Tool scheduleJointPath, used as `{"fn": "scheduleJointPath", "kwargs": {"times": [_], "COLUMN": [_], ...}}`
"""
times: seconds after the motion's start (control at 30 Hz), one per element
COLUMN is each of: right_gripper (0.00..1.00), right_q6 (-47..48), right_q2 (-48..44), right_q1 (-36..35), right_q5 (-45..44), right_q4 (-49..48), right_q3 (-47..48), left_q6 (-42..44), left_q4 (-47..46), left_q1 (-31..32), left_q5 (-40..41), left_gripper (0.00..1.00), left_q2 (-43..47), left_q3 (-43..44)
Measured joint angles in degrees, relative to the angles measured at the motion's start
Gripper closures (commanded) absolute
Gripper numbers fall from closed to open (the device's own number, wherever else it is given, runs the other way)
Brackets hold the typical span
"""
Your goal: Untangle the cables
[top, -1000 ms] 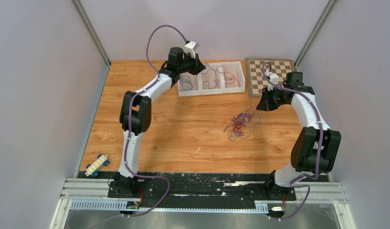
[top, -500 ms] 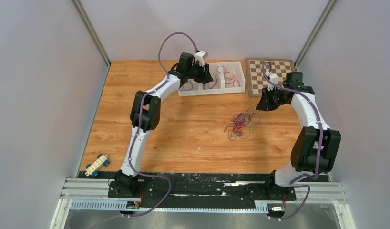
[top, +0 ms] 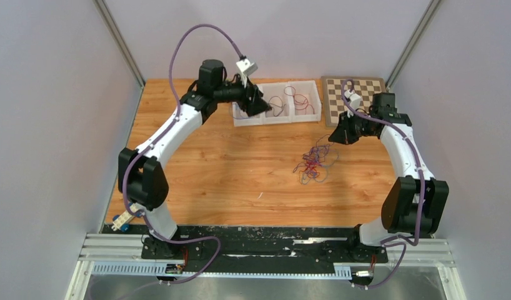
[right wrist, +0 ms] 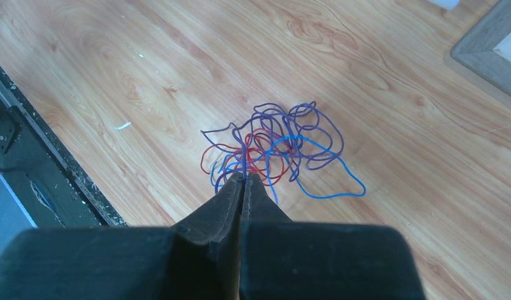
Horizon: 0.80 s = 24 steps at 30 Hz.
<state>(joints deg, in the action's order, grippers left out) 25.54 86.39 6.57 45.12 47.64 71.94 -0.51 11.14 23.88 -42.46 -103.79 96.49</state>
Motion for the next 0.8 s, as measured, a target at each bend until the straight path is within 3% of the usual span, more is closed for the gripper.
{"fn": "scheduleJointPath", "kwargs": {"times": [0.13, 0.27, 0.4, 0.6, 0.67, 0.73, 0.77, 0.8], "right_gripper": [1.0, 1.0, 1.0, 1.0, 1.0, 1.0, 1.0, 1.0], "right_q6": [0.0, 0.0, 0.0, 0.0, 0.0, -0.1, -0.1, -0.1], "right_q2": [-2.2, -2.7, -2.7, -1.5, -0.5, 0.7, 1.3, 1.9], "right_q1": [-0.2, -0.2, -0.2, -0.2, -0.2, -0.2, -0.2, -0.2], "right_q5": [-0.5, -2.3, -4.9, -9.4, -10.5, -11.8, -12.4, -13.2], "right_q4": [-0.1, -0.1, 0.0, -0.8, -1.5, -2.4, -2.8, -3.4], "right_q3": [-1.3, -3.4, -4.2, -4.8, -5.4, -6.3, -6.7, -7.2], "left_q6": [0.1, 0.0, 0.0, -0.4, -0.9, -1.8, -2.1, -2.5], "left_q4": [-3.0, -4.8, -5.2, -6.4, -6.9, -7.5, -7.6, -7.7], "left_q1": [3.3, 11.1, 17.0, 19.5, 19.7, 19.8, 19.8, 19.9], "left_q5": [-6.5, -7.1, -5.6, -1.6, -0.1, 1.5, 2.3, 2.9], "left_gripper": [0.17, 0.16, 0.15, 0.22, 0.31, 0.51, 0.69, 0.78], "left_q2": [5.2, 1.3, -6.4, -14.2, -15.7, -17.2, -17.8, -18.4], "left_q3": [-11.0, -19.7, -20.8, -17.3, -15.8, -14.2, -13.4, -12.8]}}
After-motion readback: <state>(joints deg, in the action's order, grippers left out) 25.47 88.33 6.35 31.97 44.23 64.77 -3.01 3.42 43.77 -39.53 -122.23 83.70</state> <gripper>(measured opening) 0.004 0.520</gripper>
